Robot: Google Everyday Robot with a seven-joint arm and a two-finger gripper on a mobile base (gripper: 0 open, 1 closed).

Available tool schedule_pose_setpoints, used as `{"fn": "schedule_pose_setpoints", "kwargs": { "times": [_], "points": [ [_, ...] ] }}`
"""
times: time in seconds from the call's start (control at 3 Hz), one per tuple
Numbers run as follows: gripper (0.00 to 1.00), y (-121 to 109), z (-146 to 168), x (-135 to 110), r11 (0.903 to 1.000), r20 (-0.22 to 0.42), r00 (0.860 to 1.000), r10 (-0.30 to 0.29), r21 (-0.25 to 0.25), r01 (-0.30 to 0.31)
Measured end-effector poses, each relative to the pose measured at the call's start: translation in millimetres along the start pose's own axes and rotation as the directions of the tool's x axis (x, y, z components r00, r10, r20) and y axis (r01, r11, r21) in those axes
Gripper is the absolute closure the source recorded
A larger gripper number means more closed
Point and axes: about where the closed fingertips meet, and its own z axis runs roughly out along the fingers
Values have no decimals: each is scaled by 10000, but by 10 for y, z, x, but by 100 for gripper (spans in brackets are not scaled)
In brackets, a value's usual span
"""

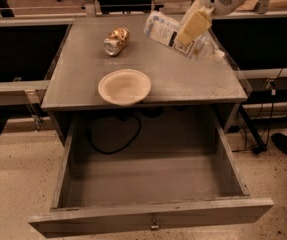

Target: Place blue plastic bottle into top drawer

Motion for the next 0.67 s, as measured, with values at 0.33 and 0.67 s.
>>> {"fn": "schedule_pose_setpoints", "kwargs": {
  "times": [0.33,0.67],
  "points": [
    [100,646,-65,63,9866,117,9909,-1340,-922,1345],
    [100,1300,40,90,9355,79,9500,-3122,-1712,3089]
  ]
}}
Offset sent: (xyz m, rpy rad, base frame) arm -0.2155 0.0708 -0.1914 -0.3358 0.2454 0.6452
